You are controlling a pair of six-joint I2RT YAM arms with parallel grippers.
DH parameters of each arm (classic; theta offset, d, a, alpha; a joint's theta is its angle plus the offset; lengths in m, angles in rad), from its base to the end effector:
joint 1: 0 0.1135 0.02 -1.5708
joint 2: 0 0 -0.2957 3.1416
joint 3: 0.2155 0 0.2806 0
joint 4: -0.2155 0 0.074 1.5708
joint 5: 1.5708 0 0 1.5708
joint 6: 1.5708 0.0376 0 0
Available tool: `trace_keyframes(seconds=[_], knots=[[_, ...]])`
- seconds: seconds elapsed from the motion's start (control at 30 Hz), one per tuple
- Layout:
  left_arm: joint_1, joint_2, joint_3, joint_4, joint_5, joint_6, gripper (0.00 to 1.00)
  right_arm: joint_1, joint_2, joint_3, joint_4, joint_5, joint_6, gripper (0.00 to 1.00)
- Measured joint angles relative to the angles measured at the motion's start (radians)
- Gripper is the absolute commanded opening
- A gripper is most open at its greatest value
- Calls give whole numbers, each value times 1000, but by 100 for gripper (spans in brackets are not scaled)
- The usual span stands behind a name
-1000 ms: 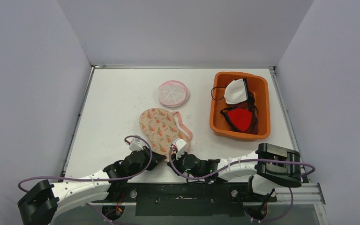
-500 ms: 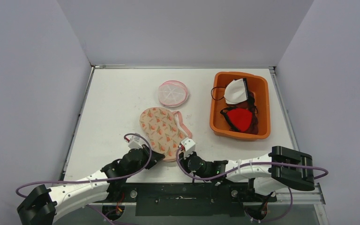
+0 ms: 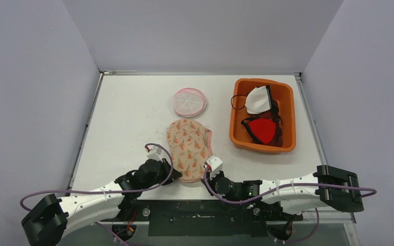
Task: Unzip the laundry bag and remove the bra
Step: Unzip the laundry bag at the center of the board.
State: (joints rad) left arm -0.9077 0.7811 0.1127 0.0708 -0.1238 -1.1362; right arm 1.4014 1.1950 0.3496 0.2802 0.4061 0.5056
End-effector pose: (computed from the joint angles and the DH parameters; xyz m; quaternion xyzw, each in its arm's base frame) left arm 0.0987 -0.1188 0.1363 -0.1293 0.8732 -0.3697 0.2901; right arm 0.0534 0.2241 0.1651 -0.2841 0.8157 0.2826 0.4173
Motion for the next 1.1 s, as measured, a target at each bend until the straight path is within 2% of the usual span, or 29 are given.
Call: trace_keyframes(seconds=[0.2, 0.4, 0.47, 0.57, 0.6, 0.67, 0.73, 1.0, 1.1], knots=[[28, 181, 155, -8, 47, 175, 0, 61, -53, -8, -50, 34, 4, 5], [106, 436, 340, -8, 126, 278, 2, 74, -44, -18, -40, 78, 15, 5], [120, 504, 385, -10, 149, 296, 20, 73, -21, -18, -20, 91, 15, 5], [132, 544, 401, -20, 156, 312, 64, 72, 29, -16, 14, 98, 14, 5], [138, 544, 400, -32, 146, 307, 75, 72, 48, -11, 22, 94, 13, 5], [151, 521, 394, -53, 126, 301, 90, 71, 100, 10, 36, 82, 8, 5], [157, 455, 370, -84, 104, 281, 95, 63, 141, 33, 53, 65, 3, 5], [157, -69, 211, -290, 40, 140, 97, 7, 266, 141, 144, -55, -21, 5], [156, -221, 142, -352, 39, 61, 97, -6, 311, 180, 177, -101, -30, 5]])
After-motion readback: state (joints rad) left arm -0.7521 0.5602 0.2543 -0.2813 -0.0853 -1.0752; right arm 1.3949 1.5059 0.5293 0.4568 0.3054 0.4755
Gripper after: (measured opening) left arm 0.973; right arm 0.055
